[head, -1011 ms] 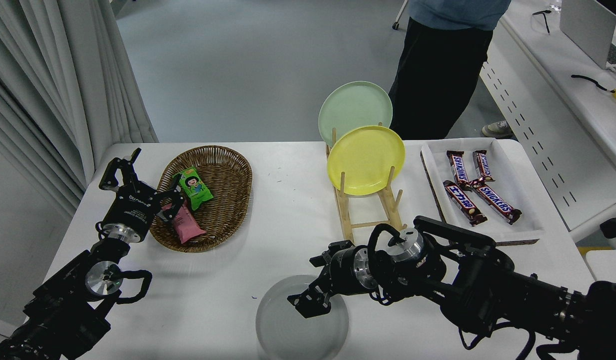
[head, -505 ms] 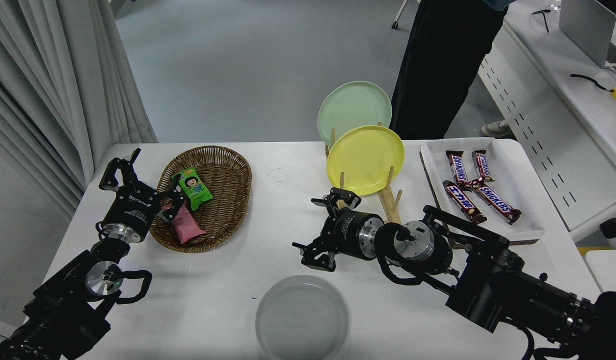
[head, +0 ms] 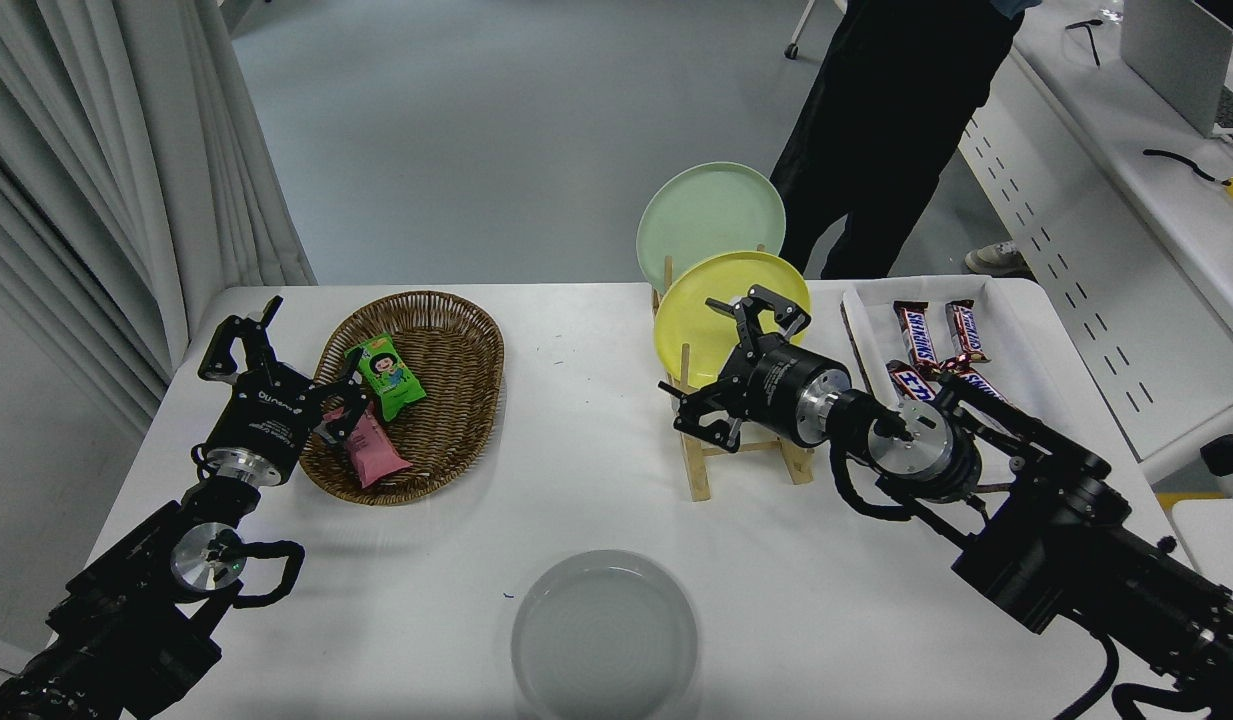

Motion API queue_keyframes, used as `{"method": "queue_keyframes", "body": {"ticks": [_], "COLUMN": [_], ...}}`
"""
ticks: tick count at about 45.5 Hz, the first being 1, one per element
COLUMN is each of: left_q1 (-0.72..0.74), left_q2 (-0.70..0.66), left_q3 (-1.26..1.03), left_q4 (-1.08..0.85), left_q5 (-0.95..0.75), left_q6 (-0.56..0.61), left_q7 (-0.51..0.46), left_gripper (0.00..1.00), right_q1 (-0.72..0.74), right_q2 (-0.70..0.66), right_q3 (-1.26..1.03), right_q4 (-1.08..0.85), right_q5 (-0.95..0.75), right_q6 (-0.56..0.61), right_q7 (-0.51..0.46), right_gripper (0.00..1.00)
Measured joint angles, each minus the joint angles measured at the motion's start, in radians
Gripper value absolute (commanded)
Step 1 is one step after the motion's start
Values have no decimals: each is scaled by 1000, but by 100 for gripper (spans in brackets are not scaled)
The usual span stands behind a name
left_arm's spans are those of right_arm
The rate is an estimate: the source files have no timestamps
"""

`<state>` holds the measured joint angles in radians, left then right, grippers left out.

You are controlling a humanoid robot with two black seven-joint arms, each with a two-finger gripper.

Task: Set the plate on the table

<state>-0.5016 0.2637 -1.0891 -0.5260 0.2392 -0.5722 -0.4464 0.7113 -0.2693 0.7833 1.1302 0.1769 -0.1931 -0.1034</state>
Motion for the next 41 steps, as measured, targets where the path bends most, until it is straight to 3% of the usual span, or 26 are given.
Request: {"method": "queue_keyframes", "body": {"ticks": [21, 33, 41], "left_q1": [0, 0, 0], "left_q2": [-1, 0, 0], "left_q3": [0, 0, 0], "left_q4": [0, 0, 0], "left_q5": [0, 0, 0], "left_q6": [0, 0, 0], "left_q7": [0, 0, 0], "left_gripper": [100, 100, 100], "right_q1": [-109, -215, -260], "right_q2": [-62, -109, -117], "right_q3": [307, 386, 411], "right_q4": [-149, -177, -207], "right_q5": [-102, -137, -145], "right_q6": [170, 204, 293], "right_q7": [65, 101, 109], "right_gripper": [100, 100, 100]}}
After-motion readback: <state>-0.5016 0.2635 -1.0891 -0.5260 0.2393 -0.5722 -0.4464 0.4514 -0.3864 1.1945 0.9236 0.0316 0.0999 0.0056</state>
